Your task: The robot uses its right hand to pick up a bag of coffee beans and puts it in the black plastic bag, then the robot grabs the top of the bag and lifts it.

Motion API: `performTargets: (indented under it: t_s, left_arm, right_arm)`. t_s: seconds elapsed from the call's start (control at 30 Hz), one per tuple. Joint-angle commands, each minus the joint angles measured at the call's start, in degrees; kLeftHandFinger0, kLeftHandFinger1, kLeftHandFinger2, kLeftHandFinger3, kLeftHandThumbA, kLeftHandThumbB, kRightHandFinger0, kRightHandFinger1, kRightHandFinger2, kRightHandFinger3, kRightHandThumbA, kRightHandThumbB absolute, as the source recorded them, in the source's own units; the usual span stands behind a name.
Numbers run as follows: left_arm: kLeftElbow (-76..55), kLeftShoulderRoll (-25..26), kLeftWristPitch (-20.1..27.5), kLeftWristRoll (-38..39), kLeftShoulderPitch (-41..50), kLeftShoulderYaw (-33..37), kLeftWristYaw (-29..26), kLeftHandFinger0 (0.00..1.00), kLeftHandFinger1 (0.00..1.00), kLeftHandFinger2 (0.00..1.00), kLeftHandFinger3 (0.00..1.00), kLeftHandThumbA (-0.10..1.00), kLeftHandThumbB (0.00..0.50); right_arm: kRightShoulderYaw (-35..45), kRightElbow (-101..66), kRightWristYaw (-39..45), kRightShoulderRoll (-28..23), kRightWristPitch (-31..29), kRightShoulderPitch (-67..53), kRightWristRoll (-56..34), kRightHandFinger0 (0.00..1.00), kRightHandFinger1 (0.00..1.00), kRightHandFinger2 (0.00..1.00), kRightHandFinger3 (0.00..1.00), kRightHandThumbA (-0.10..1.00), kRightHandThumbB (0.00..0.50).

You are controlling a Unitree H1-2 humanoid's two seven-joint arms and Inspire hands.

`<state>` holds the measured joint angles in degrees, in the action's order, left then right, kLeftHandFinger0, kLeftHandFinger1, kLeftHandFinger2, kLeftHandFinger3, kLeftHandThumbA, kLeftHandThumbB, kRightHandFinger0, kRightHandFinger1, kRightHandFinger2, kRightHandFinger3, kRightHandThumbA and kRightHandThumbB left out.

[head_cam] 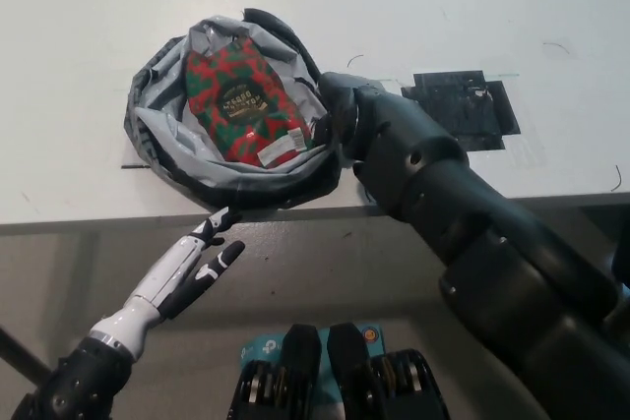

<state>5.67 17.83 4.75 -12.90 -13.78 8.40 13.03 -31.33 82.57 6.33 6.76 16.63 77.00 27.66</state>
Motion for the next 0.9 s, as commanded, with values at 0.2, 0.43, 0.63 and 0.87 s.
performTargets:
  t_s: [0.2,0.43,0.63,0.87]
  left_arm:
    - [-2.09,1.08,0.92,-0.04,-1.24,-0.28,0.38,0.95,1.0,1.0,1.0,1.0,0.147]
    - [-1.8,0.88,0.67,0.69,-1.53,-0.53,0.53,0.95,1.0,1.0,1.0,1.0,0.138]
    - [-1.21,0.85,1.13,0.54,-1.55,-0.58,0.2,0.95,1.0,1.0,1.0,1.0,0.134]
    - [-1.28,0.76,0.62,0.51,-1.67,-0.48,0.36,0.93,1.0,1.0,1.0,1.0,0.148]
  right_arm:
    - [9.44,-1.11,-7.91,-1.6,-2.69,2.19,-6.11,0.17,0.25,0.33,0.58,0.05,0.12]
    - [49.28,-1.11,-10.24,-3.88,-1.89,3.27,-38.77,0.0,0.04,0.48,0.86,-0.1,0.174]
    - [66.61,-0.94,-8.65,-4.94,-3.03,3.68,-49.99,0.0,0.04,0.54,0.59,-0.1,0.134]
    - [77.31,-1.19,-8.3,-4.77,-3.79,4.93,-54.16,0.0,0.0,0.4,0.56,-0.1,0.153]
